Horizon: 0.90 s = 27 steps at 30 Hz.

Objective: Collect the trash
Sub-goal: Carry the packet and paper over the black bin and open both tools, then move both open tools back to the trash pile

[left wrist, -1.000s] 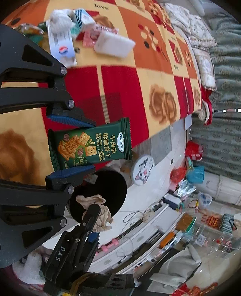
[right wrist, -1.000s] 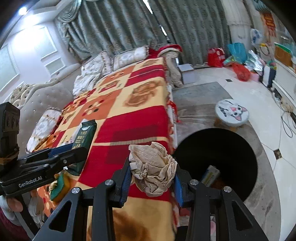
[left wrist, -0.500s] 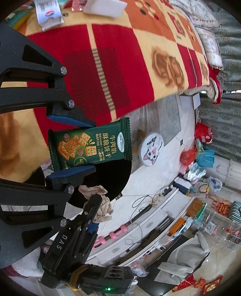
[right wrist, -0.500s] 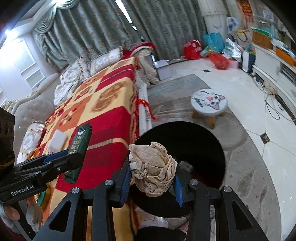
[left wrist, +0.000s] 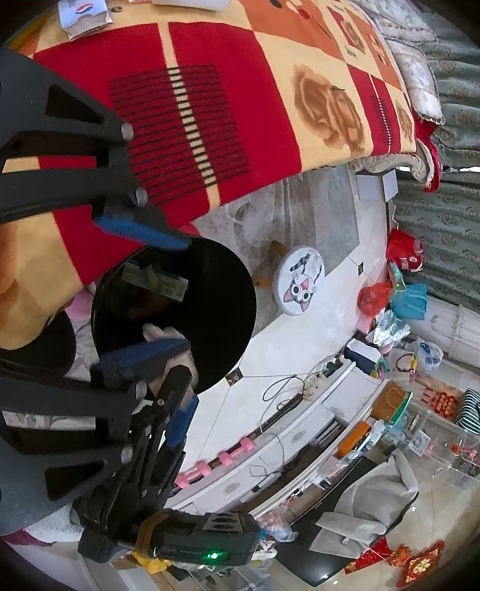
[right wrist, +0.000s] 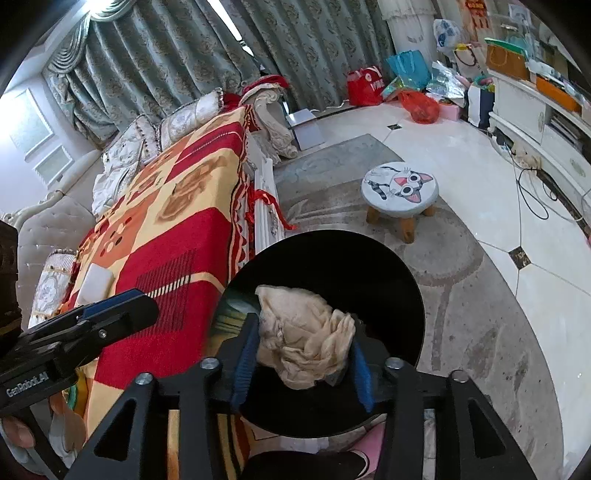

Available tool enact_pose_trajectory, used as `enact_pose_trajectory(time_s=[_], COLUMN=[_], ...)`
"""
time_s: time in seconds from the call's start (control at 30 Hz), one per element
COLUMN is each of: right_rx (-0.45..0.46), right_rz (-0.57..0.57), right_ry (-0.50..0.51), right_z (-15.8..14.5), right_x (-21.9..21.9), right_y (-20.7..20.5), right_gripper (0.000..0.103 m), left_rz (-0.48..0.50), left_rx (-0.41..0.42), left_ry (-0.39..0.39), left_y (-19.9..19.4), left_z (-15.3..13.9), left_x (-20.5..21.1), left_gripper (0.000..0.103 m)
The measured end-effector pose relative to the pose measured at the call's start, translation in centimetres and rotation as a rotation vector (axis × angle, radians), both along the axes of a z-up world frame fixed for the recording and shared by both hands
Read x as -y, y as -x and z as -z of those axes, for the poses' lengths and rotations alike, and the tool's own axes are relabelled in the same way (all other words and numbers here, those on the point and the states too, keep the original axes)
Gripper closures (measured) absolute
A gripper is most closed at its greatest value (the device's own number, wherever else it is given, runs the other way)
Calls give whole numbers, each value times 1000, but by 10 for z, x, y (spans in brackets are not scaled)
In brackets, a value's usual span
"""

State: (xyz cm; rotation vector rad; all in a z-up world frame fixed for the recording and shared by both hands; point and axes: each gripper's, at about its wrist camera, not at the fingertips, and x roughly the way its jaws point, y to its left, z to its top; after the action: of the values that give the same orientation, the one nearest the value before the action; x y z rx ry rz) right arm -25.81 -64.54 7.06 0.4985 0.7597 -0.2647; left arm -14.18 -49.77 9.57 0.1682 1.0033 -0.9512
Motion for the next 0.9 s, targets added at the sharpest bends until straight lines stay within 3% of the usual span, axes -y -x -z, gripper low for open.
enact_pose_trajectory(time_s=[0.13, 0.43, 0.9], right_rx=[3, 4, 17], right_rz=[1, -30, -146], right_ry=[2, 10, 34], right_z=[-1, -4, -15], right_x=[-1, -17, -78], right_y=[0, -4, -25], right_gripper=[36, 36, 36], left_rz=[-7, -70, -215], left_rx=[3, 42, 108], left_ry=[-4, -39, -87], left_y=[0, 0, -14], left_z=[-1, -6, -16], left_x=[-5, -32, -103], left_gripper=[48, 48, 48])
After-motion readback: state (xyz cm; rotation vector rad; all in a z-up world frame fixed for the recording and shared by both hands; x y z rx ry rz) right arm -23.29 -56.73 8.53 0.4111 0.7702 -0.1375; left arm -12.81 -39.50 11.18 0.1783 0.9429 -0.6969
